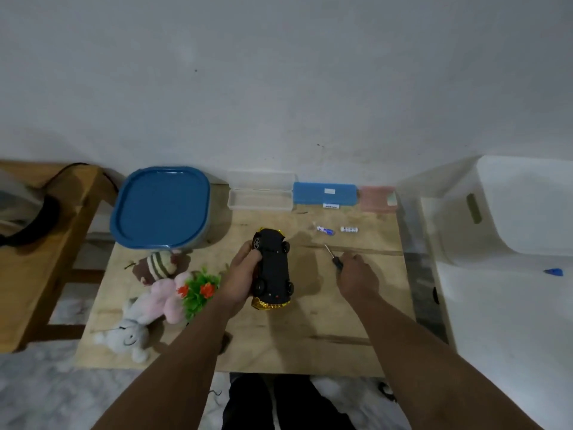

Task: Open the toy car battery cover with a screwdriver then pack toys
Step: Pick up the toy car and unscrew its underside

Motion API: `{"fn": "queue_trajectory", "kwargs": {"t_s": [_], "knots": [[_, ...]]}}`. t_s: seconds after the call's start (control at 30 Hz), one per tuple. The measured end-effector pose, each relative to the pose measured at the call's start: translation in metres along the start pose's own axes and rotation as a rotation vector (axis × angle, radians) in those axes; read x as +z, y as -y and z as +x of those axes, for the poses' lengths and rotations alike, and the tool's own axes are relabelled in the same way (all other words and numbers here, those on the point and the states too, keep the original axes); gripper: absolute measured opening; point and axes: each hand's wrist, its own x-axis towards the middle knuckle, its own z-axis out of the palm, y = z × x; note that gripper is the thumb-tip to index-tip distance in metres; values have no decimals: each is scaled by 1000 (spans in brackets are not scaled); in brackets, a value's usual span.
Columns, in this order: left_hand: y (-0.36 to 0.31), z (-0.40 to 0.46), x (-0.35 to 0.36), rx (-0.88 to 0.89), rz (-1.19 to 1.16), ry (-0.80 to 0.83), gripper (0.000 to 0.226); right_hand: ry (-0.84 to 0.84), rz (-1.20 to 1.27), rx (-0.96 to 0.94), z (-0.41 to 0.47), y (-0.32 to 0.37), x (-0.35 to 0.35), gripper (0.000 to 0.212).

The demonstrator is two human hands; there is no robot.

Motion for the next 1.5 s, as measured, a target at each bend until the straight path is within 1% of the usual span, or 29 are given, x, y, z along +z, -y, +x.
{"fn": "queue_trajectory", "kwargs": {"t_s": [0.07, 0.1, 0.2, 0.27, 0.3, 0.33, 0.37, 0.43, 0.47, 0.53, 0.6, 0.63, 0.73, 0.8, 0.93, 1.3, 1.4, 1.5], "knots": [[-14, -2, -2, 23, -15, 16, 36, 26, 102, 19, 0, 5, -14, 23], [-21, -3, -4, 33, -27, 23, 41, 14, 205, 38, -2, 8, -24, 19], [-50, -11, -5, 56, -80, 88, 42, -99, 623, 45, -18, 24, -69, 19], [-73, -18, -5, 66, -90, 117, 46, -141, 910, -15, -30, 36, -104, 13], [-85, -20, -5, 82, -85, 124, 50, -152, 990, -69, -35, 43, -121, 15], [-95, -20, -6, 105, -72, 131, 54, -169, 1019, -138, -40, 48, -138, 19], [-106, -21, -5, 128, -62, 133, 54, -181, 1008, -206, -45, 54, -154, 24], [-125, -26, -1, 198, -49, 144, 38, -183, 966, -320, -58, 65, -178, 33], [-132, -29, 2, 218, -47, 169, 35, -178, 944, -364, -66, 72, -189, 33], [-139, -30, 7, 240, -52, 214, 43, -142, 896, -414, -70, 79, -197, 24], [-142, -33, 14, 256, -67, 203, 34, -104, 856, -445, -71, 81, -196, 16], [-143, -34, 15, 260, -66, 186, 31, -99, 833, -450, -70, 81, -194, 15], [-142, -28, 15, 266, -61, 201, 37, -96, 778, -452, -64, 88, -192, 14], [-167, -39, -9, 279, -39, 247, 39, -146, 820, -485, -82, 116, -201, 15], [-172, -29, -7, 279, 30, 176, 37, -132, 872, -470, -81, 119, -205, 15], [-174, -25, -10, 276, 77, 150, 34, -142, 887, -473, -79, 126, -204, 14], [-175, -27, -11, 303, 97, 127, 36, -135, 843, -467, -78, 127, -208, 15], [-174, -28, -12, 378, 196, 68, 37, -113, 779, -467, -78, 129, -215, 17]]}}
